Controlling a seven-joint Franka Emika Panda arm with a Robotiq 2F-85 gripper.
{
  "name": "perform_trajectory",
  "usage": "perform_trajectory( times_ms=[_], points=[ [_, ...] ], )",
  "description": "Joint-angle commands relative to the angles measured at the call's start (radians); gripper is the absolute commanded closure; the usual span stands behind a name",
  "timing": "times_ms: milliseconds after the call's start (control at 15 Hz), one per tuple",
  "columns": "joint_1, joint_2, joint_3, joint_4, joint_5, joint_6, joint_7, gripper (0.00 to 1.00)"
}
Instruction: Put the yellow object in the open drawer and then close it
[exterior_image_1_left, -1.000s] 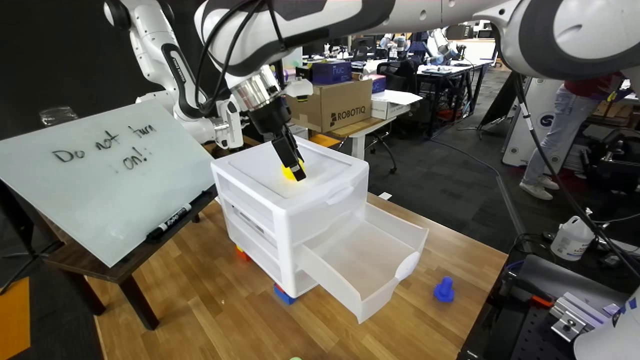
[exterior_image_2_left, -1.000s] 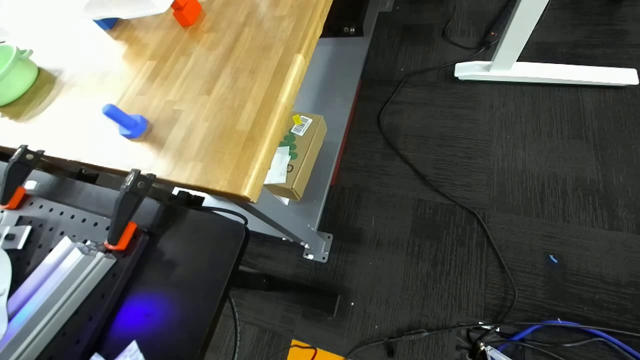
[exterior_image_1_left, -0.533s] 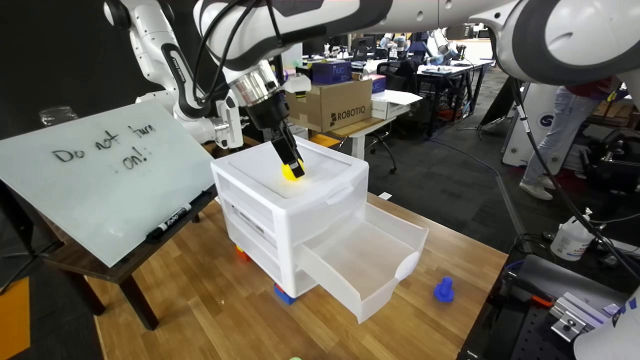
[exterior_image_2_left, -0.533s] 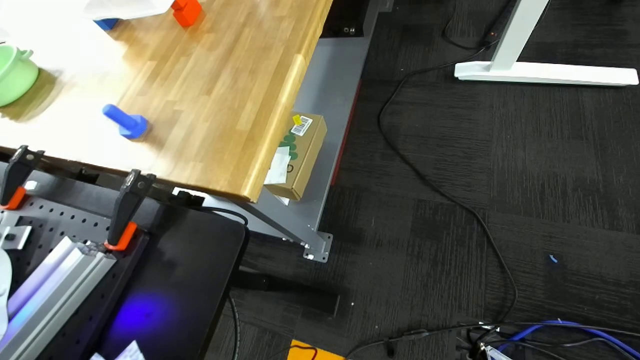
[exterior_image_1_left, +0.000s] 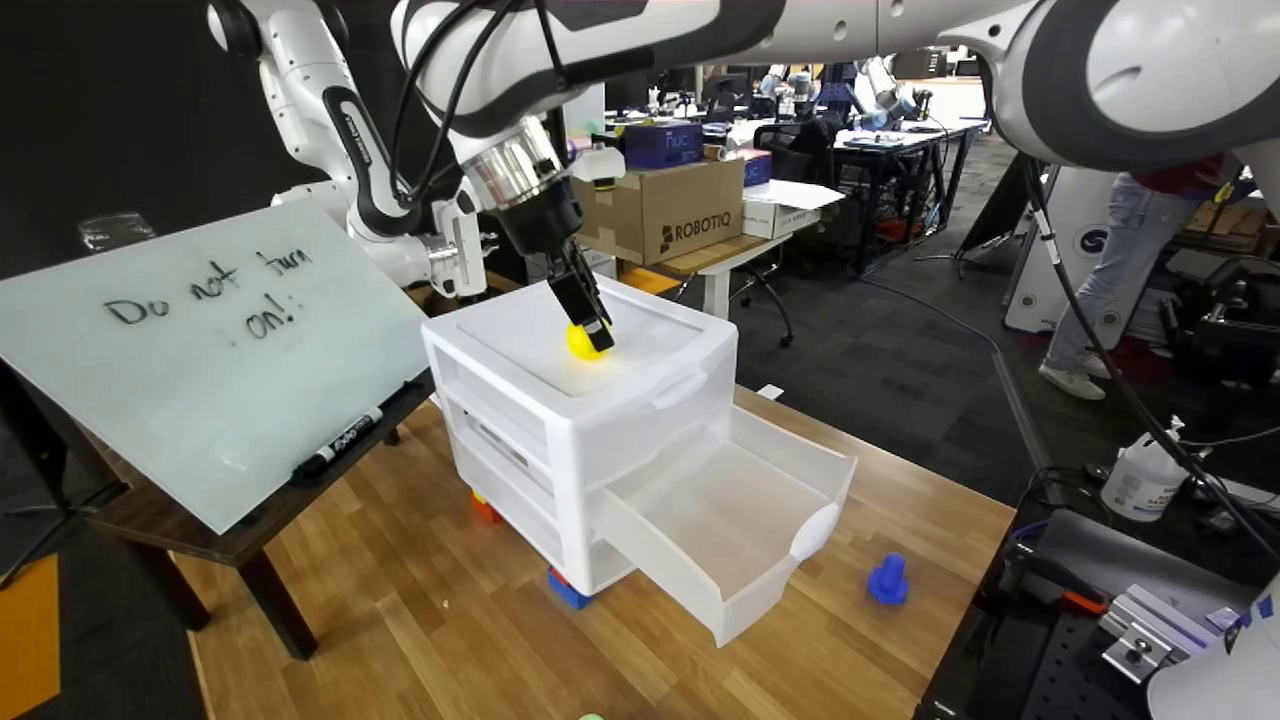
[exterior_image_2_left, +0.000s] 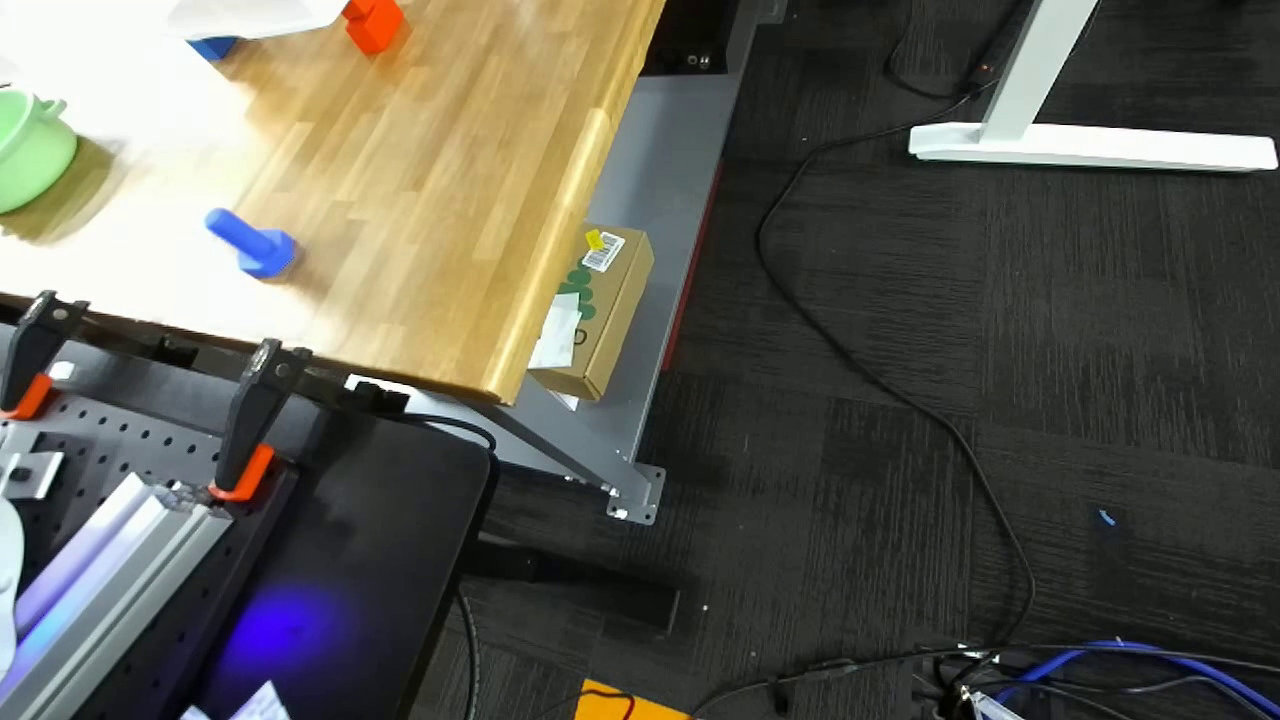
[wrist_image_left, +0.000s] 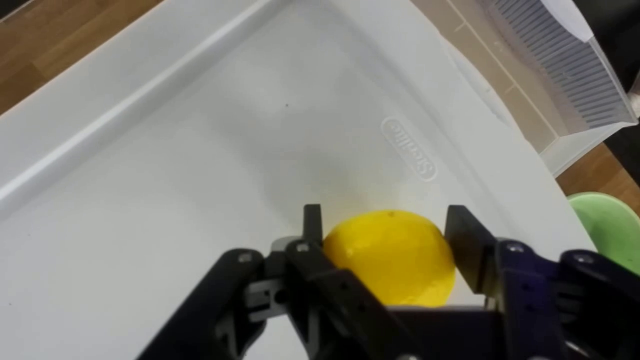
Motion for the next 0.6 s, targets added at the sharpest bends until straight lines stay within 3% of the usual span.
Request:
perform_trajectory(
  times_ms=[0,533],
  points=[
    [0.002,0.02,-0.003,0.045,-0.007,-0.04,-0.021,0.62],
    [0.016,-0.018,-0.004,0.024,-0.017,-0.031,-0.011,0.62]
  ],
)
